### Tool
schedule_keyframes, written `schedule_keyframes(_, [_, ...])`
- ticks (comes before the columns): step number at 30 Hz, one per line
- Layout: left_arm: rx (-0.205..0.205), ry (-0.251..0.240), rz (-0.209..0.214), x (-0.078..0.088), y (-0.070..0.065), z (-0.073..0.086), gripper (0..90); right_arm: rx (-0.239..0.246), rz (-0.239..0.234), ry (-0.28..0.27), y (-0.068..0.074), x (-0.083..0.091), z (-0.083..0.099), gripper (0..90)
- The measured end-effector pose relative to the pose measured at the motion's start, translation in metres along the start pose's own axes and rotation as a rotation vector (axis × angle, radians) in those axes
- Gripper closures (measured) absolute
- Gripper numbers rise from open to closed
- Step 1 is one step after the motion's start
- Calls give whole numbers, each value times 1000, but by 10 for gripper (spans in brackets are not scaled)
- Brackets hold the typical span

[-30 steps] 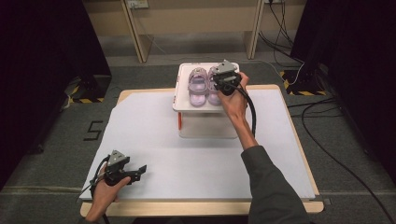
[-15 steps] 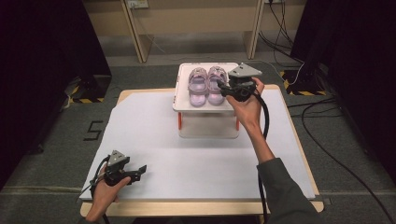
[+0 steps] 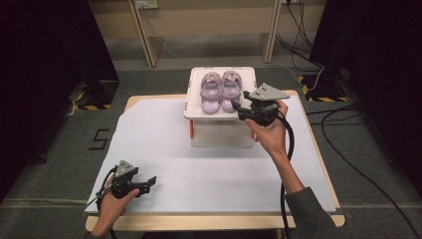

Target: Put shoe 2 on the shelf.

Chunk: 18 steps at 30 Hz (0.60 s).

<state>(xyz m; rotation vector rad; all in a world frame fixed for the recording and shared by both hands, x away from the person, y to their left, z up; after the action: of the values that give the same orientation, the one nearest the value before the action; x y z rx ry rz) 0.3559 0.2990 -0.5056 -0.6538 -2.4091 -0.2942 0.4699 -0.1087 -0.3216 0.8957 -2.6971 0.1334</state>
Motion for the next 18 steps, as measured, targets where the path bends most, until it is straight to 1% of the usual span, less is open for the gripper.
schedule_keyframes(2, [1,2,-1,0,0,0,163,8,-11,-4,2,3,4,467])
schedule_keyframes(9, [-2,3,-1,0,0,0,163,-8,-45,-4,11,14,20,450])
schedule_keyframes(18, [-3,3,-1,0,0,0,163,-31,-68,0,14,22,38,438])
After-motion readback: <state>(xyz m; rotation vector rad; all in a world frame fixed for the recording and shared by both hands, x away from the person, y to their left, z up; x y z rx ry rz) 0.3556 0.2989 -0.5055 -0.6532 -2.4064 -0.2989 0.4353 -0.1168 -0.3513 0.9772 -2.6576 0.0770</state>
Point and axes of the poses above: each handheld gripper's, and its own axes: x roughly backward along the jaws, z roughly out of its underside, y roughly to its left, the point moved 2 cm from there along -x, roughly forward along the jaws, and after that the axes turned 9 degrees about -x, right-handed, at the moved point
